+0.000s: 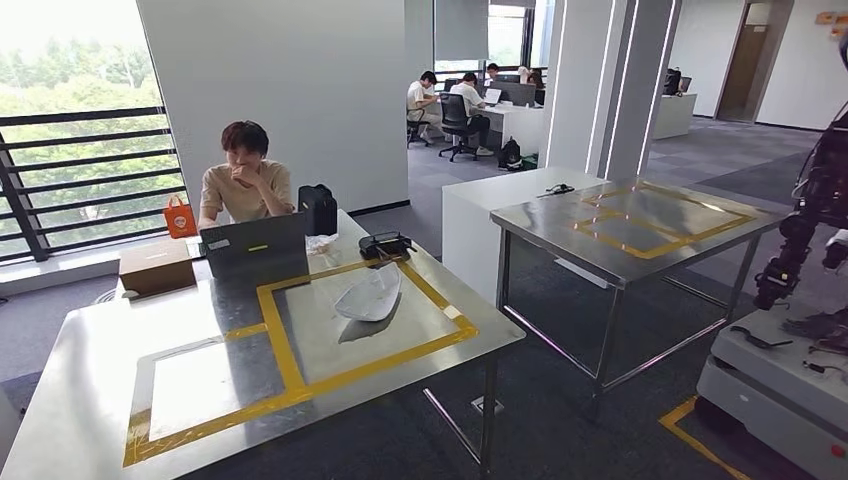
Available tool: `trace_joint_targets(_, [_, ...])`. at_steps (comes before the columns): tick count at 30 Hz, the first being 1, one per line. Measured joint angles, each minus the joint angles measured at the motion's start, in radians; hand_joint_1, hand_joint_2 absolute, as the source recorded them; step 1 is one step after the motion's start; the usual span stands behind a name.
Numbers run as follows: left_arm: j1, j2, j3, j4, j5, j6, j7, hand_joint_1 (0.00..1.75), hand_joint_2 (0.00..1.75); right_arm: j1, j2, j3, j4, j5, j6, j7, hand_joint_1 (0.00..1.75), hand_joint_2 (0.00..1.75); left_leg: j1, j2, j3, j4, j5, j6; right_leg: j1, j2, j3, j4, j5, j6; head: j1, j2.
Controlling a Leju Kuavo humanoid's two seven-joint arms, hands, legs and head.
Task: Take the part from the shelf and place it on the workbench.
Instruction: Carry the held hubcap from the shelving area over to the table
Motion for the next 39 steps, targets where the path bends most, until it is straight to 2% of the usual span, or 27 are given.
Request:
trace_joint_targets(3, [-0.003, -0.004, 0.0, 0.007, -0.003, 0.0, -0.001, 1.75, 1.75, 0.0, 0.0, -0.001, 0.0, -0.001, -0.001, 0.0, 0.0, 1.75, 0.005, 0.003, 0.002, -0.004, 0.002, 0.002, -0.008, -0.001, -0.095, 0.181, -0.082, 0.013, 0.001, 0.0])
trace_joint_targets(4, [-0.003, -0.006, 0.0, 0.01, -0.005, 0.0, -0.002, 1.75, 1.75, 0.001, 0.0, -0.002, 0.0, -0.001, -0.001, 0.0, 0.0, 1.75, 0.007, 0.003, 0.001, -0.002, 0.0, 0.0, -0.011, -0.001, -0.115, 0.215, -0.086, 0.017, 0.001, 0.0])
trace_joint_targets(5, [-0.003, -0.009, 0.0, 0.012, -0.007, 0.0, -0.002, 1.75, 1.75, 0.001, 0.0, -0.002, 0.0, -0.001, -0.001, 0.001, 0.0, 1.75, 0.009, 0.002, 0.001, 0.001, -0.004, -0.003, -0.014, -0.001, -0.116, 0.208, -0.069, 0.021, 0.001, 0.0])
trace_joint_targets(6, [-0.003, -0.011, -0.001, 0.015, -0.009, 0.0, -0.003, 1.75, 1.75, 0.001, 0.0, -0.003, 0.0, -0.001, -0.001, 0.001, 0.0, 1.75, 0.013, 0.002, 0.001, 0.007, -0.008, -0.009, -0.018, -0.002, -0.096, 0.164, -0.038, 0.025, 0.001, 0.0])
trace_joint_targets(7, [-0.005, -0.013, -0.002, 0.016, -0.011, 0.0, -0.003, 1.75, 1.75, 0.001, -0.001, -0.004, 0.0, -0.001, -0.001, 0.001, 0.0, 1.75, 0.016, 0.001, 0.0, 0.015, -0.014, -0.016, -0.022, -0.001, -0.063, 0.094, -0.003, 0.029, 0.001, 0.0])
trace_joint_targets(8, [-0.007, -0.013, -0.003, 0.017, -0.012, 0.0, -0.003, 1.75, 1.75, 0.001, -0.001, -0.004, 0.0, -0.001, -0.001, 0.001, 0.0, 1.75, 0.016, -0.001, -0.002, 0.024, -0.022, -0.025, -0.024, 0.001, -0.034, 0.034, 0.02, 0.03, 0.002, 0.0])
trace_joint_targets(9, [-0.01, -0.014, -0.004, 0.018, -0.014, 0.0, -0.003, 1.75, 1.75, 0.0, -0.001, -0.004, 0.0, -0.001, 0.0, 0.001, 0.0, 1.75, 0.016, -0.002, -0.006, 0.032, -0.031, -0.033, -0.025, 0.002, -0.013, -0.006, 0.031, 0.026, 0.001, 0.0])
trace_joint_targets(10, [-0.013, -0.014, -0.005, 0.019, -0.016, -0.001, -0.003, 1.75, 1.75, 0.0, 0.0, -0.004, 0.0, -0.001, 0.001, 0.001, 0.0, 1.75, 0.015, -0.004, -0.008, 0.037, -0.038, -0.04, -0.024, 0.003, -0.004, -0.023, 0.031, 0.018, 0.001, 0.0])
trace_joint_targets(12, [-0.019, -0.014, -0.005, 0.02, -0.019, -0.001, -0.002, 1.75, 1.75, 0.0, 0.0, -0.005, 0.0, -0.001, 0.002, 0.001, 0.0, 1.75, 0.015, -0.006, -0.008, 0.037, -0.046, -0.048, -0.02, 0.001, -0.005, -0.019, 0.023, 0.0, 0.0, 0.0])
trace_joint_targets(16, [-0.02, -0.014, -0.005, 0.02, -0.02, -0.002, -0.002, 1.75, 1.75, 0.0, 0.0, -0.005, 0.0, -0.001, 0.002, 0.001, 0.0, 1.75, 0.016, -0.006, -0.004, 0.033, -0.046, -0.051, -0.019, 0.001, -0.004, -0.019, 0.021, -0.006, 0.0, 0.0])
trace_joint_targets(18, [-0.022, -0.014, -0.005, 0.02, -0.021, -0.002, -0.002, 1.75, 1.75, 0.0, 0.0, -0.005, 0.0, -0.001, 0.002, 0.001, 0.0, 1.75, 0.017, 0.002, -0.007, 0.048, -0.055, -0.056, -0.021, -0.001, 0.001, -0.022, 0.021, -0.017, 0.0, 0.0])
trace_joint_targets(21, [-0.029, -0.015, -0.006, 0.028, -0.025, -0.002, 0.002, 1.75, 1.75, 0.002, 0.0, -0.006, 0.0, -0.003, 0.002, 0.003, 0.0, 1.75, 0.015, 0.027, -0.134, 0.278, -0.135, -0.057, -0.016, -0.011, 0.025, -0.025, 0.005, -0.04, 0.0, 0.0])
trace_joint_targets(22, [-0.03, -0.016, -0.006, 0.031, -0.026, -0.002, 0.004, 1.75, 1.75, 0.003, 0.0, -0.006, 0.0, -0.004, 0.002, 0.004, 0.0, 1.75, 0.014, 0.028, -0.167, 0.321, -0.134, -0.054, -0.013, -0.013, 0.034, -0.025, -0.004, -0.042, 0.0, 0.0])
trace_joint_targets(23, [-0.031, -0.017, -0.006, 0.034, -0.026, -0.002, 0.004, 1.75, 1.75, 0.003, 0.0, -0.006, 0.0, -0.004, 0.002, 0.005, 0.0, 1.75, 0.012, 0.028, -0.161, 0.289, -0.099, -0.049, -0.011, -0.013, 0.044, -0.025, -0.012, -0.041, 0.0, 0.0])
trace_joint_targets(24, [-0.032, -0.017, -0.006, 0.036, -0.026, -0.002, 0.004, 1.75, 1.75, 0.004, 0.0, -0.006, 0.0, -0.004, 0.002, 0.005, 0.0, 1.75, 0.01, 0.03, -0.139, 0.225, -0.051, -0.041, -0.01, -0.013, 0.056, -0.026, -0.02, -0.039, 0.0, 0.0])
trace_joint_targets(25, [-0.033, -0.017, -0.006, 0.037, -0.026, -0.002, 0.004, 1.75, 1.75, 0.004, 0.0, -0.006, 0.0, -0.004, 0.002, 0.006, 0.0, 1.75, 0.005, 0.034, -0.111, 0.161, -0.017, -0.034, -0.008, -0.013, 0.065, -0.026, -0.029, -0.036, 0.0, 0.0])
trace_joint_targets(26, [-0.035, -0.016, -0.006, 0.037, -0.026, -0.002, 0.005, 1.75, 1.75, 0.004, 0.001, -0.006, 0.0, -0.004, 0.002, 0.006, 0.0, 1.75, 0.0, 0.037, -0.087, 0.109, 0.003, -0.028, -0.007, -0.013, 0.072, -0.027, -0.037, -0.031, 0.0, 0.0])
trace_joint_targets(27, [-0.036, -0.016, -0.006, 0.038, -0.027, -0.002, 0.004, 1.75, 1.75, 0.003, 0.001, -0.006, 0.0, -0.004, 0.002, 0.006, 0.0, 1.75, -0.006, 0.04, -0.07, 0.077, 0.007, -0.022, -0.007, -0.014, 0.078, -0.03, -0.044, -0.025, 0.0, 0.0])
trace_joint_targets(28, [-0.038, -0.016, -0.006, 0.038, -0.027, -0.002, 0.004, 1.75, 1.75, 0.003, 0.002, -0.006, 0.0, -0.003, 0.002, 0.006, 0.0, 1.75, -0.011, 0.04, -0.061, 0.067, -0.002, -0.017, -0.007, -0.015, 0.085, -0.032, -0.047, -0.018, 0.001, 0.0])
trace_joint_targets(31, [-0.043, -0.016, -0.006, 0.037, -0.028, -0.002, 0.004, 1.75, 1.75, 0.001, 0.002, -0.007, 0.0, -0.003, 0.002, 0.007, 0.0, 1.75, -0.009, 0.032, -0.035, 0.049, -0.015, -0.001, -0.009, -0.018, 0.097, -0.015, -0.046, 0.0, 0.002, 0.0])
trace_joint_targets(32, [-0.044, -0.016, -0.007, 0.037, -0.029, -0.002, 0.004, 1.75, 1.75, 0.0, 0.002, -0.007, 0.0, -0.003, 0.002, 0.007, 0.0, 1.75, -0.007, 0.03, -0.024, 0.044, -0.019, 0.005, -0.009, -0.017, 0.081, 0.015, -0.049, 0.003, 0.002, 0.0])
trace_joint_targets(33, [-0.044, -0.016, -0.007, 0.036, -0.029, -0.002, 0.004, 1.75, 1.75, -0.001, 0.002, -0.007, 0.0, -0.003, 0.002, 0.007, 0.0, 1.75, -0.006, 0.029, -0.014, 0.041, -0.023, 0.009, -0.01, -0.016, 0.048, 0.066, -0.058, 0.007, 0.002, 0.0])
trace_joint_targets(35, [-0.044, -0.019, -0.007, 0.037, -0.029, -0.002, 0.004, 1.75, 1.75, -0.002, 0.002, -0.007, 0.0, -0.003, 0.002, 0.007, 0.0, 1.75, -0.007, 0.027, -0.001, 0.039, -0.037, 0.015, -0.009, -0.015, -0.047, 0.189, -0.094, 0.012, 0.002, 0.0])
trace_joint_targets(36, [-0.043, -0.021, -0.007, 0.037, -0.029, -0.002, 0.004, 1.75, 1.75, -0.001, 0.002, -0.007, 0.0, -0.003, 0.002, 0.007, 0.0, 1.75, -0.007, 0.025, 0.007, 0.039, -0.045, 0.015, -0.008, -0.015, -0.09, 0.231, -0.11, 0.014, 0.002, 0.0])
trace_joint_targets(37, [-0.043, -0.023, -0.007, 0.038, -0.029, -0.002, 0.004, 1.75, 1.75, 0.001, 0.002, -0.007, 0.0, -0.003, 0.002, 0.007, 0.0, 1.75, -0.008, 0.022, 0.017, 0.039, -0.054, 0.015, -0.007, -0.015, -0.118, 0.242, -0.111, 0.014, 0.002, 0.0])
trace_joint_targets(38, [-0.043, -0.023, -0.007, 0.038, -0.029, -0.002, 0.004, 1.75, 1.75, 0.003, 0.002, -0.008, 0.0, -0.003, 0.002, 0.007, 0.0, 1.75, -0.008, 0.02, 0.03, 0.039, -0.063, 0.015, -0.006, -0.014, -0.128, 0.218, -0.089, 0.011, 0.002, 0.0])
trace_joint_targets(39, [-0.043, -0.024, -0.007, 0.039, -0.029, -0.002, 0.004, 1.75, 1.75, 0.005, 0.002, -0.008, 0.0, -0.003, 0.002, 0.007, 0.0, 1.75, -0.008, 0.018, 0.043, 0.039, -0.073, 0.014, -0.003, -0.014, -0.123, 0.165, -0.046, 0.006, 0.002, 0.0])
